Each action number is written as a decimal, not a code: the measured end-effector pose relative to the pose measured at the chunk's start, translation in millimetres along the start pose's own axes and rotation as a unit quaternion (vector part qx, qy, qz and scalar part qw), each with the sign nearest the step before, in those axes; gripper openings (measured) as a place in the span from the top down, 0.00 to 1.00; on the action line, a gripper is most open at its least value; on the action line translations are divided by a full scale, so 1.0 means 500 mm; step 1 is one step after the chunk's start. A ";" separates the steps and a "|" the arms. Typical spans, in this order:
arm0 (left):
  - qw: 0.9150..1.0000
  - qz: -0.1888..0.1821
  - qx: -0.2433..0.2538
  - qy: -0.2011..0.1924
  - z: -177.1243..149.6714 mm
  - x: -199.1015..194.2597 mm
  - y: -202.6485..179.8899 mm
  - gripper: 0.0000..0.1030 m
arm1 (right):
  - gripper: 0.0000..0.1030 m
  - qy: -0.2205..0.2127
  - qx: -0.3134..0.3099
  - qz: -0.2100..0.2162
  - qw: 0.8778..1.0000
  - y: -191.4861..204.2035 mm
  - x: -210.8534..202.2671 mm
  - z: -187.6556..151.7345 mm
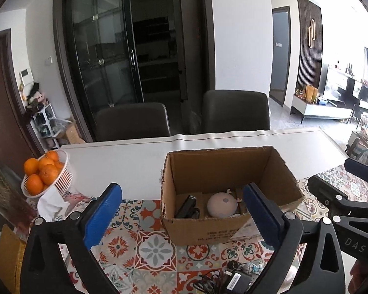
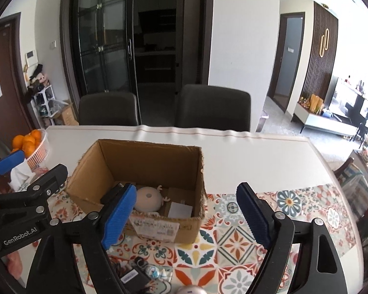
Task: Organize rigid objects
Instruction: 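Withdraw both tools from the box toward the remaining items on the runner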
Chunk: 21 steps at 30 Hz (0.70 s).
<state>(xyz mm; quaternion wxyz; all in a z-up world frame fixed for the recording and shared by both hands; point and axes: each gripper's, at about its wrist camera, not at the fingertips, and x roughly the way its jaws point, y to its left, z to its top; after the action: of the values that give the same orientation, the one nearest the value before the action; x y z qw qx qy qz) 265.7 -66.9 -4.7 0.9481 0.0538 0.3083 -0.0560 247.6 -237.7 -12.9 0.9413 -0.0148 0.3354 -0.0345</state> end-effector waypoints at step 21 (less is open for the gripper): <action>1.000 0.019 -0.007 0.024 -0.126 -0.088 -0.050 0.02 | 0.16 -0.005 -0.006 0.017 1.000 -0.037 -0.076 -0.111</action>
<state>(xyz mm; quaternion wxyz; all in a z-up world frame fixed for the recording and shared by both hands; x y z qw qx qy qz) 190.5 -79.9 -31.1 0.9417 0.0549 0.3302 -0.0342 182.3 -253.7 -30.9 0.9432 -0.0145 0.3314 -0.0167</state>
